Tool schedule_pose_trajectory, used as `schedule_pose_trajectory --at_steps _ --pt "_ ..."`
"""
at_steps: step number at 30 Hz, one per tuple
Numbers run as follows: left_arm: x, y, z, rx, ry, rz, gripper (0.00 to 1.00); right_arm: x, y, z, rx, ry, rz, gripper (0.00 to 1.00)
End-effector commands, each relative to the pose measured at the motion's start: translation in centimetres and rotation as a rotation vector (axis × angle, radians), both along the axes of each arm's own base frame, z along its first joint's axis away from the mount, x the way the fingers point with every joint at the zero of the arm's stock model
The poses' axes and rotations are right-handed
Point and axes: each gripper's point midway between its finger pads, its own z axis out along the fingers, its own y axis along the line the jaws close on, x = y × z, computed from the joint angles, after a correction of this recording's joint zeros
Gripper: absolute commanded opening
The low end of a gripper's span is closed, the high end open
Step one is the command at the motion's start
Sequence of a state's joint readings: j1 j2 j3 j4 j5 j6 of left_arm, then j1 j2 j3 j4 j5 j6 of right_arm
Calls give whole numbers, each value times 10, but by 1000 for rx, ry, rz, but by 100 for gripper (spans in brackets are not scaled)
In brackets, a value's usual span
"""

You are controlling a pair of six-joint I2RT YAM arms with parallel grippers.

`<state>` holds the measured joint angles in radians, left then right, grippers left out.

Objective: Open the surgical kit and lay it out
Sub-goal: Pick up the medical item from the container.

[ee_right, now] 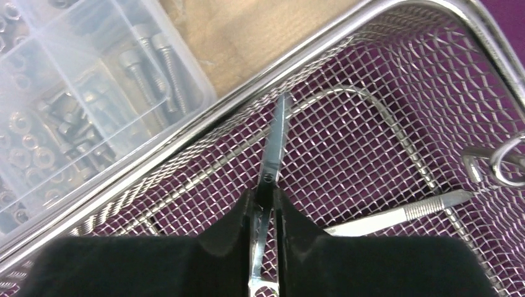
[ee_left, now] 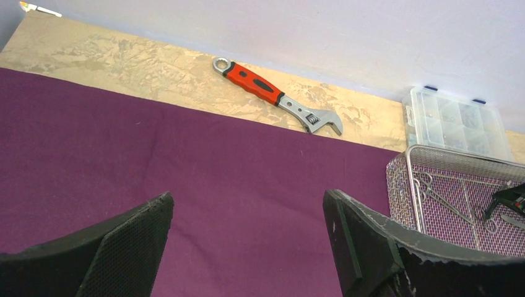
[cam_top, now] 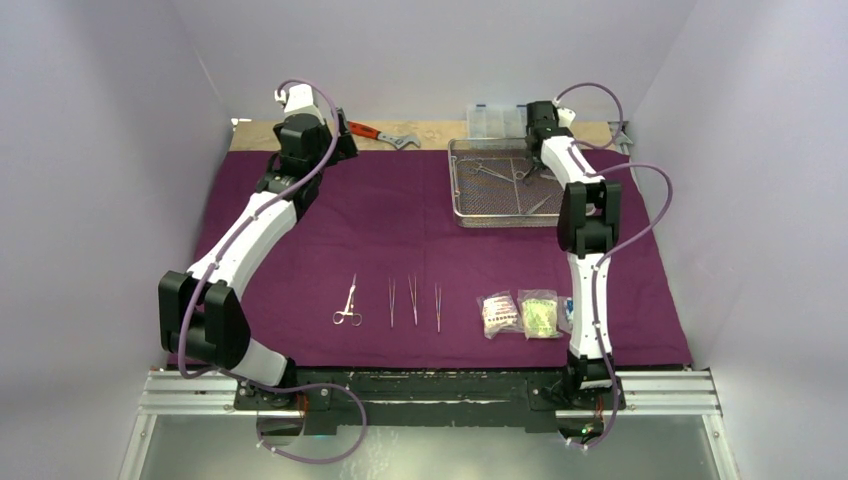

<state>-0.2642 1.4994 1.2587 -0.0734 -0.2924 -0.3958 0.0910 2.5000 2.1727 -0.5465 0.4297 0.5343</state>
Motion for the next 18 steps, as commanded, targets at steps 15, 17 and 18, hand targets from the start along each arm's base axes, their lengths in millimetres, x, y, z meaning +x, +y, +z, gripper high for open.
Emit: schedule_pose_trajectory --at_steps 15,17,18 --pt "-5 -9 20 -26 -54 -59 90 -30 17 75 101 -67 61 0" --pt "-4 -14 17 -35 -46 -85 90 -35 21 79 128 -79 73 0" --pt "-3 -18 15 -42 -41 -100 90 -36 23 82 137 -89 77 0"
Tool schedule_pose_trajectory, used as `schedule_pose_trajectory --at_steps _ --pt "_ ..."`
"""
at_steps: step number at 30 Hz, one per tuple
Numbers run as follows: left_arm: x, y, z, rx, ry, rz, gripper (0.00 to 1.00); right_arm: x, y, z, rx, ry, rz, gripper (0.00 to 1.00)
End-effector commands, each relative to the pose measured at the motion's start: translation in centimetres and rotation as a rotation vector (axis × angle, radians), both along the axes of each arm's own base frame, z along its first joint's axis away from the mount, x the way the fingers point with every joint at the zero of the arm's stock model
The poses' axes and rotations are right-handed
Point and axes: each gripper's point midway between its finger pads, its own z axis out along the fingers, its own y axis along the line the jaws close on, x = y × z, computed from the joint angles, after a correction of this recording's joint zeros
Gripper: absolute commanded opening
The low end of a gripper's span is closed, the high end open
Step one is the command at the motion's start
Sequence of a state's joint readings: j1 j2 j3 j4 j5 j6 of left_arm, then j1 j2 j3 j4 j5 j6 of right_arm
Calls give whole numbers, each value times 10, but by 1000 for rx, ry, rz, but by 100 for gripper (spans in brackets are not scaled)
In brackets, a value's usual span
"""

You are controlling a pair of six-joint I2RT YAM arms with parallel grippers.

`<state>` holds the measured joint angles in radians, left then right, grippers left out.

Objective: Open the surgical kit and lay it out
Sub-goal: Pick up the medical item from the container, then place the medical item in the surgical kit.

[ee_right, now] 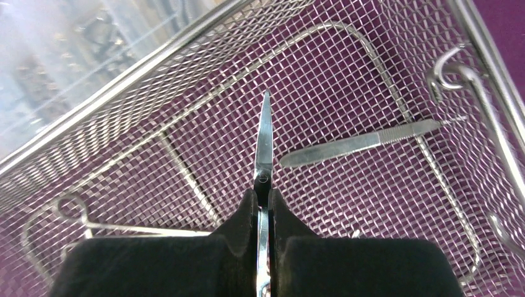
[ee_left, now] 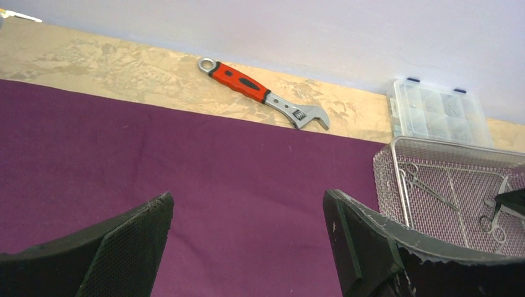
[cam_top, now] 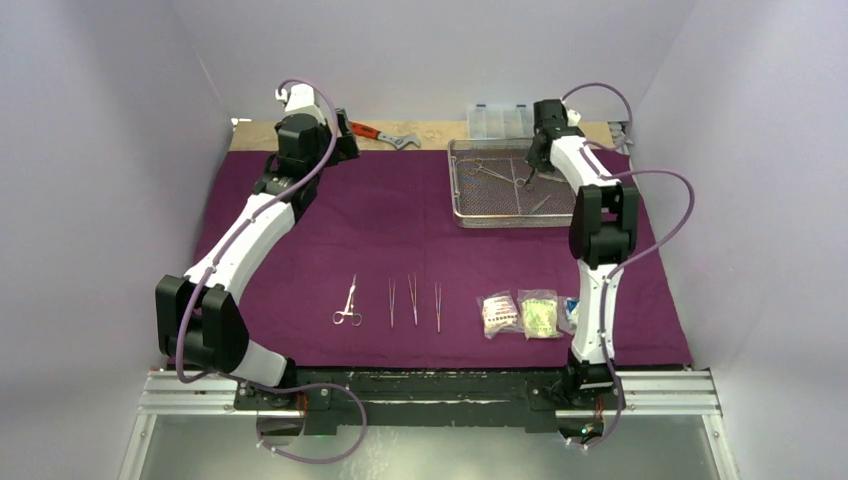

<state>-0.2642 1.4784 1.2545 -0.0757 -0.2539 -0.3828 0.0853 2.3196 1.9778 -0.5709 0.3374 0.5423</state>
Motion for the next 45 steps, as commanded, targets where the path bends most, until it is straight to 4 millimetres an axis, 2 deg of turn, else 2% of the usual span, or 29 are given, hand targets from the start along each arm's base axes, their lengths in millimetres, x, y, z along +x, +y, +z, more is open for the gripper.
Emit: schedule_pose_trajectory --at_steps 1,5,8,11,15,17,22,25,28,29,33,41,45 --pt "1 -16 7 -48 -25 -74 90 2 15 61 75 -141 26 0" --pt "4 -36 -1 -80 8 -174 90 -1 20 72 104 -167 46 0" --pt "3 -55 -7 -117 48 -267 89 -2 32 81 151 -190 85 0" --pt "-2 -58 -8 -143 61 -275 88 -6 52 96 187 -216 132 0" --pt "-12 -44 -7 -125 62 -212 88 -16 84 121 219 -252 187 0" --pt "-18 -32 -4 -111 61 -159 88 -24 106 133 230 -269 219 0" --pt "-45 -1 4 -85 62 -21 88 -58 180 163 280 -313 324 0" --pt "-66 23 13 -75 43 81 87 -83 227 171 317 -334 379 0" --pt "-92 48 31 -87 -9 196 87 -111 275 168 373 -334 397 0" --pt "-100 56 36 -91 -26 232 87 -124 296 167 382 -332 424 0" --pt "-132 83 45 -109 -62 358 87 -155 351 155 382 -319 523 0" --pt "-186 119 63 -109 -105 493 86 -218 452 113 414 -310 710 0" --pt "-218 147 71 -76 -108 632 86 -237 494 75 394 -268 769 0"
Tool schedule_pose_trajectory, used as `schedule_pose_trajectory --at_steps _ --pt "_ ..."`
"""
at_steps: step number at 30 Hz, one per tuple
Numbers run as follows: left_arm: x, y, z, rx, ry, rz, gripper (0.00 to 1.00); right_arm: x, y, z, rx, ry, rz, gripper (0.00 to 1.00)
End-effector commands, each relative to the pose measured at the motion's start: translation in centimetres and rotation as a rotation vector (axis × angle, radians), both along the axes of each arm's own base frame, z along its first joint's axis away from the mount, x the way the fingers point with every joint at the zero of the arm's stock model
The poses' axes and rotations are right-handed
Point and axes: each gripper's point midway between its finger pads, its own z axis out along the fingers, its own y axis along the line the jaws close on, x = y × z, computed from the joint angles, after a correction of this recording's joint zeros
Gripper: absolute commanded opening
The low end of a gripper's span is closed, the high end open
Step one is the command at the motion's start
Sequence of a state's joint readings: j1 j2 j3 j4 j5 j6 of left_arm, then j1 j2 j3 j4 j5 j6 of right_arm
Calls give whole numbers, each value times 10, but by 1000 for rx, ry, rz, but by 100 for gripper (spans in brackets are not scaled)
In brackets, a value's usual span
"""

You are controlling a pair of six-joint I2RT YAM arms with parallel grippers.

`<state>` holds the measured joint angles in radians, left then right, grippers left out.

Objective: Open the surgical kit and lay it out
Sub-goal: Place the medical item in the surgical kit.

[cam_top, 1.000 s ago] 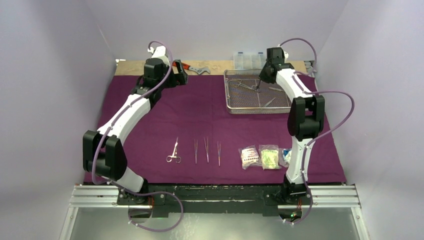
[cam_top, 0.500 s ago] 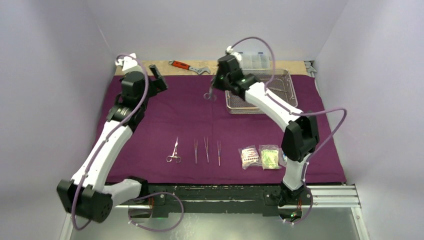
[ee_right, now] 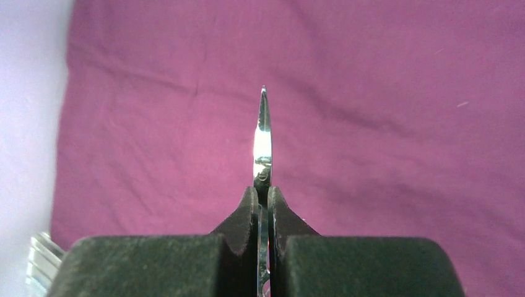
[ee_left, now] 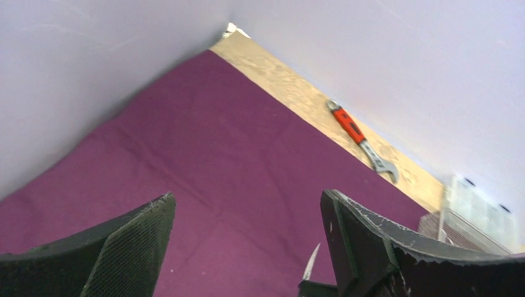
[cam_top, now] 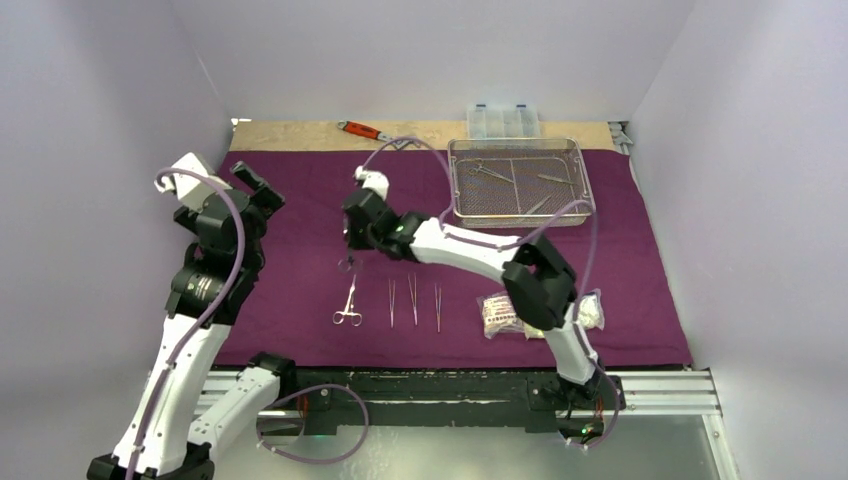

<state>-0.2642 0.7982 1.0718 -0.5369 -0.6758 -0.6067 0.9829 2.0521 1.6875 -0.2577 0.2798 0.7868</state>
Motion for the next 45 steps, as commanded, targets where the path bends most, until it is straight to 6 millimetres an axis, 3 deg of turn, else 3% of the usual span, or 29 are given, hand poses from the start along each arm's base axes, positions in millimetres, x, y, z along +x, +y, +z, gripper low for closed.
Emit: schedule_pose_trajectory --at_steps 1,3,11,21,25,26,27,30,35,39,42,45 --pt "-40 39 6 33 33 203 86 -8 44 -11 35 -39 19 0" --pt "-50 47 7 47 38 239 86 -21 69 -11 223 101 -105 0" --pt "-55 47 -4 66 75 226 86 -74 107 -36 229 192 -48 0" --pt "-58 46 -11 74 101 210 86 -96 105 -73 143 252 -64 0" --pt "-57 41 -19 73 124 176 87 -90 106 -54 180 229 -86 0" --pt "-55 38 -22 69 131 157 88 -89 105 -45 179 202 -71 12" --pt "-53 33 -27 70 149 127 88 -86 102 -33 175 168 -64 17" --pt "-44 13 -50 45 220 18 88 -73 79 0 161 54 -97 27" --pt "-31 -21 -105 -13 391 -135 86 -51 24 35 102 -31 -160 29" --pt "-23 -51 -161 -61 606 -260 66 -37 -41 31 -36 -40 -228 21" --pt "-23 -52 -191 -63 724 -243 48 -26 -97 25 -111 -21 -293 13" --pt "-24 -45 -208 -47 771 -193 39 -19 -143 19 -146 -10 -346 7"
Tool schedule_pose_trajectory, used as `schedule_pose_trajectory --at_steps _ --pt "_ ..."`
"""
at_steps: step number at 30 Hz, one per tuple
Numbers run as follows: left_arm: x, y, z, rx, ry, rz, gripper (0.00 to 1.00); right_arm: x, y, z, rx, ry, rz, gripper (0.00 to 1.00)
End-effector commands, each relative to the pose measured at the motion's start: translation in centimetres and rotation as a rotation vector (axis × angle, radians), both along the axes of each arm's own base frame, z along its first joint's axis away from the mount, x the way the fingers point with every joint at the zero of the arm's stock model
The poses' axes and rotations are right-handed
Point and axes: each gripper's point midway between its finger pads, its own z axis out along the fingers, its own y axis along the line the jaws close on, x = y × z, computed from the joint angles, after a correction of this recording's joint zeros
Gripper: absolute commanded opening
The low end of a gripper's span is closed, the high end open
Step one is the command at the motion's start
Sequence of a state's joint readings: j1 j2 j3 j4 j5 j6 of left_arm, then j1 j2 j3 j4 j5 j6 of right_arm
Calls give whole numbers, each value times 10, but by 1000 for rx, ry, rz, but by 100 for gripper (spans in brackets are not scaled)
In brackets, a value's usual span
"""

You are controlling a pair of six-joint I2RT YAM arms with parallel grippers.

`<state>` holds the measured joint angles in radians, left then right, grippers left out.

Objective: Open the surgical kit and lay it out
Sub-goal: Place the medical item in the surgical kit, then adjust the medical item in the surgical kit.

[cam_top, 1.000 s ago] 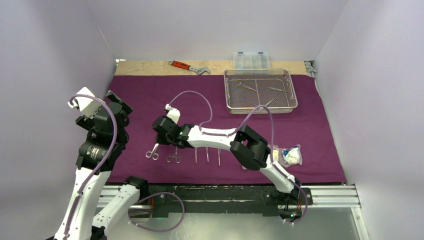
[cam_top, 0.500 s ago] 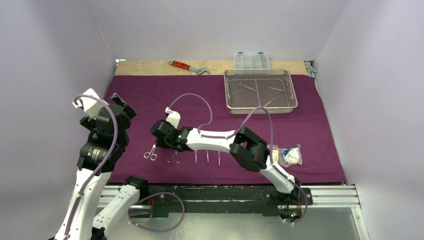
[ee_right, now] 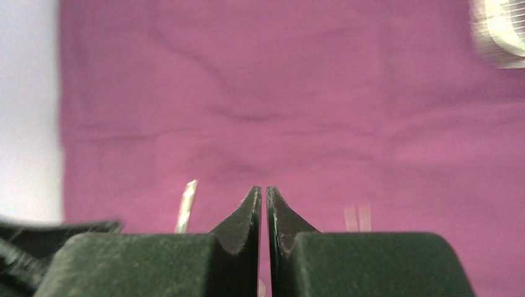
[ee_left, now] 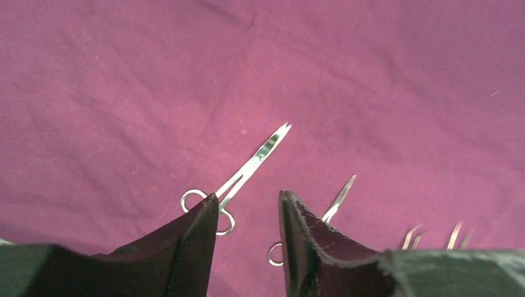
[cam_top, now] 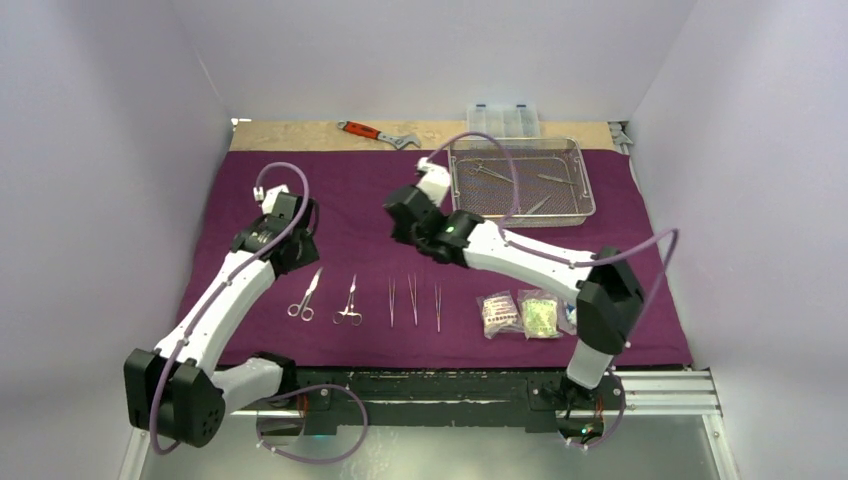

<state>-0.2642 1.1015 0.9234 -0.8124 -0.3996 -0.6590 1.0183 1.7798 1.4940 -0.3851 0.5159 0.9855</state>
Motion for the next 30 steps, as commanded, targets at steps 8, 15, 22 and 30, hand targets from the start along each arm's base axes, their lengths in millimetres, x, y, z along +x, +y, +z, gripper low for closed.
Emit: schedule_pose_trajectory --at_steps 8,15,22,30 --pt "-21 12 -74 -11 261 64 10 20 -116 -35 -142 97 -108 3" --pt "-26 24 -104 -28 352 143 0 35 -142 -31 -141 97 -125 1" --pt "-35 22 -122 -64 402 192 0 41 -162 -30 -122 105 -159 1" --pt "-54 20 -128 -92 438 275 0 46 -167 -31 -113 107 -164 1"
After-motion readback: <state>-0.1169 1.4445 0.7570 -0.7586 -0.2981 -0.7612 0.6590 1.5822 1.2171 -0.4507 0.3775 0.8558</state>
